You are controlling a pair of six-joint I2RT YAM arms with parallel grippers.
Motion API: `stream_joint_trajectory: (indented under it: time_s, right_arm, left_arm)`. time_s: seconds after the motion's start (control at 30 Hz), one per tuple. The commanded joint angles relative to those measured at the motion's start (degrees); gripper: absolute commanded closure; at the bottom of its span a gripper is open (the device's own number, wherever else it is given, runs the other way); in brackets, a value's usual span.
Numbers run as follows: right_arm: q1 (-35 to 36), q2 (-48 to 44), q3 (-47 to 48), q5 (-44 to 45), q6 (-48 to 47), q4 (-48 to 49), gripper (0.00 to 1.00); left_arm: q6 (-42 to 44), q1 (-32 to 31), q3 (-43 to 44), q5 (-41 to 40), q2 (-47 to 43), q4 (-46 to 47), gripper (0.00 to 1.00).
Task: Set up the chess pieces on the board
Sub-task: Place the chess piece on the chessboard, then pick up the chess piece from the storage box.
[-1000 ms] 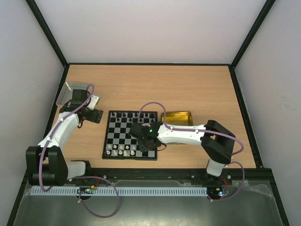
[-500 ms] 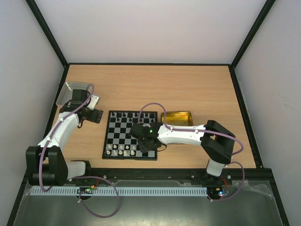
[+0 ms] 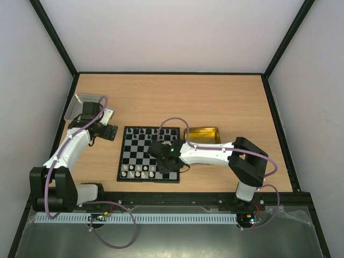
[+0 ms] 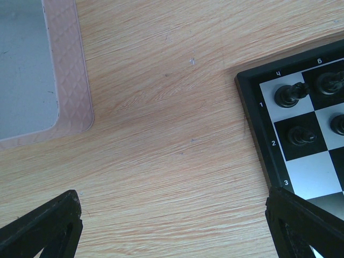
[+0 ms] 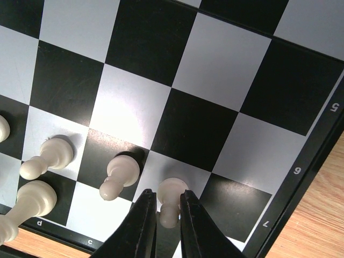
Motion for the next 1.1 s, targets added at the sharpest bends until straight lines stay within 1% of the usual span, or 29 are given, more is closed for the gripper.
stream_joint_trajectory:
  time_s: [0.0,0.17,0.37,0.6,0.8,0.93,1.07]
  right_arm:
    - [0.5,0.8,0.2,0.9,0.7,0.2,0.88]
    - [0.5,0.6,0.0,1.3,0.7,0.0,0.87]
    - [0.5,-0.6,0.7,3.1,0.7,-1.8,0.81]
    - [0.4,-0.8,4.3,6.2,0.1,-5.2,0.81]
    - [-0.1,-2.6,8.3,11.0,0.0,-9.6,0.81]
    - [-4.5,-7.0,7.5,14.5,-0.2,-11.9,0.81]
    - [-14.2,-14.1,0.4,14.3,-0.9,-10.0,0.81]
  left_arm:
    - [-0.1,-0.1,0.1,-0.3,-0.2,-0.3,0.07]
    - [-0.2,-0.1,0.1,-0.3,-0.3,-0.2,0.06]
    - [-0.3,-0.1,0.2,0.1,-0.2,-0.2,0.06]
    - [-0.2,-0.1,0.2,0.0,-0.5,-0.4,0.06]
    - [-0.1,-0.1,-0.2,0.0,-0.7,-0.4,0.06]
    - [-0.1,-0.1,0.2,0.0,-0.6,-0.4,0.06]
    - [-0.1,-0.1,0.7,0.3,-0.4,-0.5,0.07]
